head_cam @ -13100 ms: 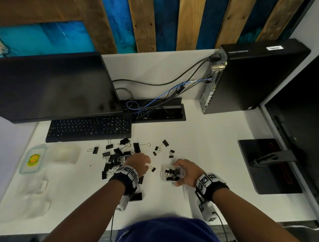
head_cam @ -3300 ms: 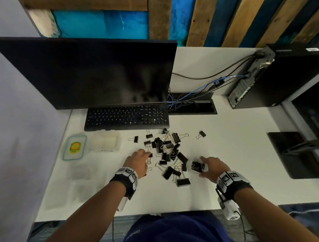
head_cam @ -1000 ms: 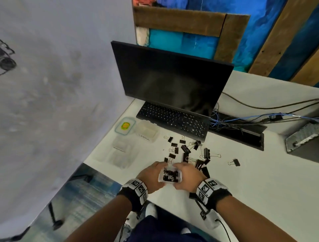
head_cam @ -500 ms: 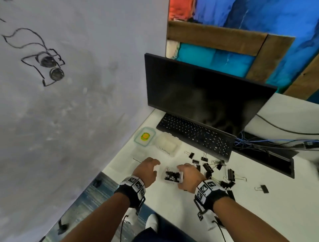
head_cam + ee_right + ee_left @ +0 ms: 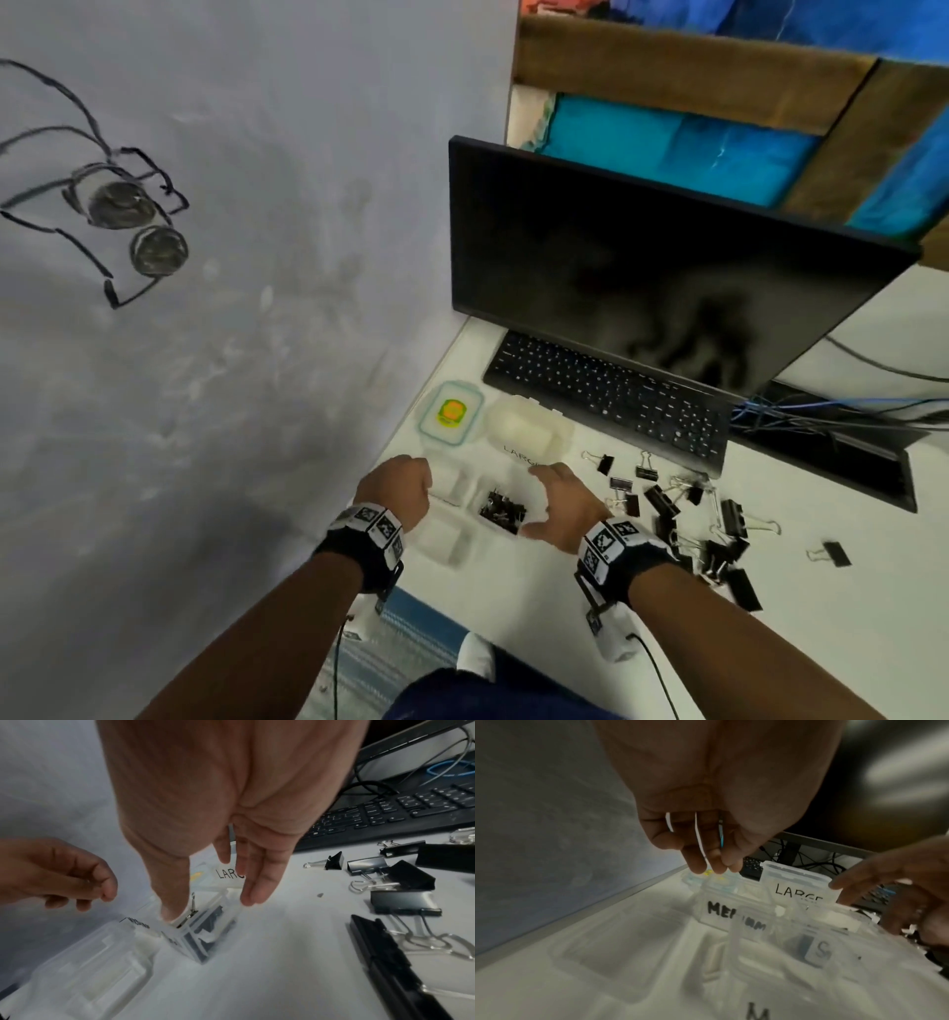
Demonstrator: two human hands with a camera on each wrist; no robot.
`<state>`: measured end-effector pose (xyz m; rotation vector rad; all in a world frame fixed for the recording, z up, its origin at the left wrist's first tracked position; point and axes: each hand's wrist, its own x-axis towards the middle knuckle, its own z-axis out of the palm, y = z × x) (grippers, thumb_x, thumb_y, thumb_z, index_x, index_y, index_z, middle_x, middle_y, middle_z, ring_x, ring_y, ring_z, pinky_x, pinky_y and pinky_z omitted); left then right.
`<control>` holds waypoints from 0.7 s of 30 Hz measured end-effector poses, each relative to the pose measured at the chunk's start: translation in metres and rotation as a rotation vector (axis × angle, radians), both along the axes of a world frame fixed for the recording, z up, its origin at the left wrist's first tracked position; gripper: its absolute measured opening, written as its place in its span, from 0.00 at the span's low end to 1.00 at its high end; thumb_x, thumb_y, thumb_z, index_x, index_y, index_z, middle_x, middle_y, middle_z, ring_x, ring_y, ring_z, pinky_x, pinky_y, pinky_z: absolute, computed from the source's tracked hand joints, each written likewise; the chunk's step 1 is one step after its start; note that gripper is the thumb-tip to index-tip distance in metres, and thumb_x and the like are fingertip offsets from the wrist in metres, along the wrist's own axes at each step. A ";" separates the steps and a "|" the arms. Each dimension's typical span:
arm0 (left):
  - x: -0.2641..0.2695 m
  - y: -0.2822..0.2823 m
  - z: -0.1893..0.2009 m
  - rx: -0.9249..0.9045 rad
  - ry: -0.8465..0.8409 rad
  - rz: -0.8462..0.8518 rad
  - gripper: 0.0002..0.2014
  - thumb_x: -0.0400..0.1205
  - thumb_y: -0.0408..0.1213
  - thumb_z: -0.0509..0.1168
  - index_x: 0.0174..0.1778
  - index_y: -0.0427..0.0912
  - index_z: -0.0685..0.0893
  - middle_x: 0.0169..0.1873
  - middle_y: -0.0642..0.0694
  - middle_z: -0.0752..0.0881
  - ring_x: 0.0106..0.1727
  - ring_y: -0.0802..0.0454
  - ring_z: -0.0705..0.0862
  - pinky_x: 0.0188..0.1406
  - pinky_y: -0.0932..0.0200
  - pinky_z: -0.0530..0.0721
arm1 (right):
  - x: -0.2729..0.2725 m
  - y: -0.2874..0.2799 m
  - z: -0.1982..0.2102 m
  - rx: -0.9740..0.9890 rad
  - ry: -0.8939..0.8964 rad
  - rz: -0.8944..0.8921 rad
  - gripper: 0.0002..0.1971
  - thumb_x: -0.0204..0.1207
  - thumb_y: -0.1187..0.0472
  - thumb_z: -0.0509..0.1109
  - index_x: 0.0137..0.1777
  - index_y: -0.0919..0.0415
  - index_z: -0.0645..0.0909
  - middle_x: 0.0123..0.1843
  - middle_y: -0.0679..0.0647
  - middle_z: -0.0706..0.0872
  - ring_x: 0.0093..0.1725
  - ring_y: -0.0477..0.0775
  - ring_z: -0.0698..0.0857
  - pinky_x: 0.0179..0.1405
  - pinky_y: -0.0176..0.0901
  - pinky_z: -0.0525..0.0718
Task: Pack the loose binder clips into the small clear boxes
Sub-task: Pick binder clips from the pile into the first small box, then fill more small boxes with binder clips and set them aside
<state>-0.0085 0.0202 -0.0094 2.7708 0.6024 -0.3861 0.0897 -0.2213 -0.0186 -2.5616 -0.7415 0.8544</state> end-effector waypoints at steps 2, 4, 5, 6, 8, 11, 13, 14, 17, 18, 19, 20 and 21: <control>0.002 0.004 0.002 0.046 0.087 -0.030 0.13 0.80 0.37 0.58 0.54 0.51 0.84 0.56 0.49 0.84 0.56 0.47 0.84 0.52 0.56 0.82 | 0.000 0.003 0.005 -0.046 -0.081 0.039 0.35 0.75 0.48 0.73 0.80 0.54 0.65 0.77 0.52 0.67 0.69 0.56 0.79 0.68 0.47 0.79; 0.004 0.005 0.003 0.083 0.170 -0.058 0.12 0.79 0.41 0.58 0.54 0.49 0.84 0.54 0.48 0.85 0.53 0.46 0.85 0.49 0.55 0.84 | 0.001 0.005 0.007 -0.072 -0.129 0.051 0.27 0.78 0.48 0.69 0.76 0.53 0.70 0.74 0.51 0.70 0.66 0.56 0.81 0.65 0.49 0.81; 0.005 0.005 0.003 0.091 0.206 -0.072 0.13 0.79 0.44 0.59 0.54 0.48 0.84 0.52 0.47 0.86 0.51 0.45 0.86 0.47 0.55 0.84 | 0.001 0.008 0.007 -0.074 -0.140 0.050 0.25 0.78 0.47 0.67 0.74 0.52 0.72 0.72 0.50 0.72 0.65 0.55 0.82 0.64 0.50 0.82; 0.005 0.005 0.002 0.093 0.240 -0.085 0.13 0.78 0.47 0.60 0.52 0.47 0.84 0.50 0.47 0.86 0.49 0.45 0.86 0.44 0.56 0.83 | 0.001 0.010 0.007 -0.069 -0.157 0.053 0.22 0.78 0.47 0.66 0.71 0.51 0.74 0.69 0.49 0.75 0.64 0.55 0.82 0.62 0.49 0.82; 0.004 0.004 0.000 0.089 0.306 -0.117 0.14 0.75 0.51 0.61 0.48 0.47 0.83 0.46 0.48 0.86 0.42 0.47 0.84 0.39 0.58 0.80 | 0.000 0.014 0.008 -0.051 -0.171 0.068 0.18 0.77 0.48 0.65 0.65 0.51 0.79 0.63 0.49 0.81 0.60 0.54 0.83 0.59 0.49 0.84; -0.001 0.001 -0.002 0.047 0.358 -0.121 0.11 0.75 0.50 0.63 0.42 0.47 0.82 0.40 0.48 0.83 0.39 0.48 0.82 0.36 0.59 0.79 | -0.006 0.021 0.005 -0.028 -0.148 0.101 0.13 0.76 0.49 0.65 0.57 0.49 0.82 0.55 0.50 0.86 0.55 0.54 0.85 0.54 0.48 0.85; -0.004 -0.001 -0.002 0.022 0.362 -0.113 0.08 0.75 0.45 0.64 0.37 0.45 0.82 0.35 0.49 0.81 0.38 0.48 0.83 0.37 0.59 0.82 | -0.011 0.023 0.003 -0.025 -0.130 0.114 0.12 0.76 0.49 0.65 0.56 0.48 0.82 0.53 0.49 0.87 0.53 0.53 0.85 0.52 0.46 0.85; -0.005 -0.003 -0.001 0.016 0.366 -0.116 0.07 0.75 0.42 0.64 0.33 0.44 0.79 0.33 0.49 0.80 0.38 0.47 0.83 0.37 0.59 0.82 | -0.013 0.023 0.002 -0.018 -0.120 0.120 0.12 0.76 0.49 0.65 0.56 0.48 0.82 0.52 0.49 0.87 0.52 0.53 0.85 0.51 0.45 0.85; -0.007 -0.008 0.003 -0.021 0.376 -0.123 0.10 0.74 0.42 0.65 0.29 0.45 0.73 0.30 0.50 0.77 0.36 0.48 0.82 0.35 0.59 0.81 | -0.019 0.019 0.000 0.019 -0.051 0.131 0.10 0.76 0.49 0.67 0.55 0.48 0.83 0.49 0.47 0.89 0.48 0.50 0.86 0.48 0.42 0.85; -0.007 -0.010 0.003 -0.042 0.375 -0.120 0.11 0.73 0.43 0.66 0.29 0.45 0.74 0.30 0.50 0.78 0.36 0.48 0.83 0.34 0.60 0.80 | -0.020 0.015 0.000 0.037 -0.019 0.136 0.10 0.76 0.49 0.69 0.55 0.49 0.83 0.48 0.46 0.89 0.46 0.48 0.85 0.47 0.40 0.83; -0.007 -0.012 0.005 -0.067 0.374 -0.111 0.11 0.72 0.44 0.67 0.28 0.45 0.75 0.30 0.50 0.79 0.35 0.49 0.83 0.33 0.60 0.80 | -0.022 0.012 0.001 0.058 0.018 0.141 0.11 0.76 0.48 0.70 0.56 0.49 0.83 0.48 0.45 0.89 0.44 0.46 0.84 0.45 0.37 0.81; -0.006 -0.014 0.007 -0.092 0.370 -0.098 0.11 0.71 0.45 0.68 0.28 0.44 0.76 0.29 0.50 0.80 0.34 0.49 0.83 0.32 0.61 0.81 | -0.023 0.010 0.003 0.080 0.057 0.141 0.13 0.76 0.47 0.72 0.58 0.49 0.82 0.47 0.43 0.88 0.42 0.43 0.83 0.43 0.35 0.79; -0.005 -0.016 0.009 -0.121 0.361 -0.087 0.12 0.70 0.45 0.68 0.26 0.44 0.76 0.28 0.50 0.81 0.33 0.49 0.84 0.32 0.61 0.81 | -0.024 0.007 0.005 0.100 0.094 0.137 0.15 0.76 0.45 0.73 0.60 0.48 0.81 0.47 0.41 0.87 0.40 0.41 0.83 0.42 0.33 0.78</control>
